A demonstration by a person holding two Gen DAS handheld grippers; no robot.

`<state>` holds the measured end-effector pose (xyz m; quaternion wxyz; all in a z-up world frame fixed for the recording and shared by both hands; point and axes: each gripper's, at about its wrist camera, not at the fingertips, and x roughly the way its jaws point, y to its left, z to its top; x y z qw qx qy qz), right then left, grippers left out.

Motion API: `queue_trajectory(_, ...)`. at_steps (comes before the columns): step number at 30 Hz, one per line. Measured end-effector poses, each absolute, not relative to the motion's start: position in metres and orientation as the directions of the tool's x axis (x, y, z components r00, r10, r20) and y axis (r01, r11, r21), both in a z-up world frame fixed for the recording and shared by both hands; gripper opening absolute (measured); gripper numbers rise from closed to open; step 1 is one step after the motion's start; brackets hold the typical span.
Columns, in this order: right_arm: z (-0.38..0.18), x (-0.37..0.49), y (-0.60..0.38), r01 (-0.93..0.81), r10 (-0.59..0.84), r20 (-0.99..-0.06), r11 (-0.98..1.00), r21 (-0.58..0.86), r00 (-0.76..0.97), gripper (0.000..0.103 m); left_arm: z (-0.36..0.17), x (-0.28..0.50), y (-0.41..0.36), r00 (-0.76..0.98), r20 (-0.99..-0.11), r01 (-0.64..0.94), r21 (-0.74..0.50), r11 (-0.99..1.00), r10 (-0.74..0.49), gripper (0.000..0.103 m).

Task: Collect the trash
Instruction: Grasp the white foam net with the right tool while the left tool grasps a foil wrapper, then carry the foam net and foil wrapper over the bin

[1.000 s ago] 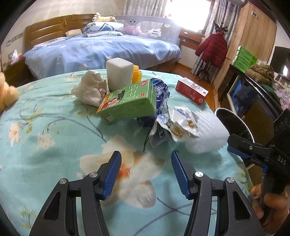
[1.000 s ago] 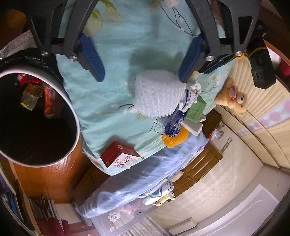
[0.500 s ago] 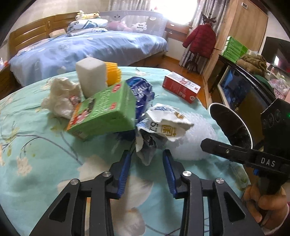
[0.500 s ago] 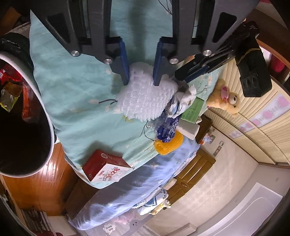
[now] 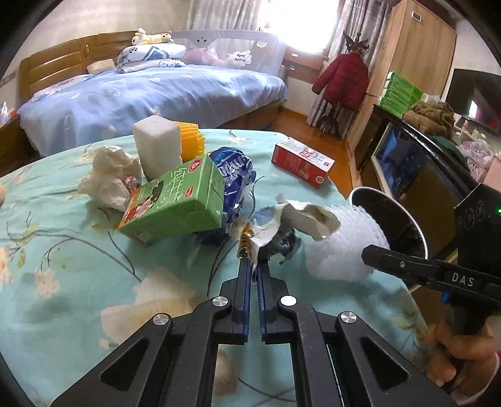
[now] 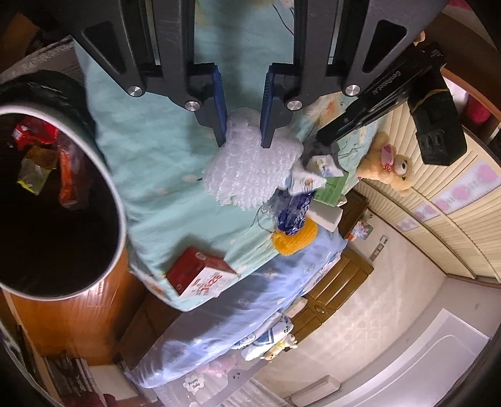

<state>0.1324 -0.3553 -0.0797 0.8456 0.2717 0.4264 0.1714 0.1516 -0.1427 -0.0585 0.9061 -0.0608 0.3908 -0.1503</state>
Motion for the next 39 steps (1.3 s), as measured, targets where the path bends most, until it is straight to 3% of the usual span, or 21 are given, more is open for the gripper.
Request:
queue_trajectory(11, -0.07, 0.107, -0.391, 0.001, 0.436, -0.64, 0.826, 0.563, 0.633, 0.02, -0.054, 0.125, -0.164, 0.629, -0.678, 0.264, -0.273, 0.925, -0.38, 0.001)
queue_trajectory(39, -0.06, 0.077, -0.468, 0.14, 0.255, -0.652, 0.86, 0.49, 0.714, 0.02, -0.052, 0.155, -0.243, 0.576, -0.695, 0.356, -0.26, 0.897, -0.43, 0.001)
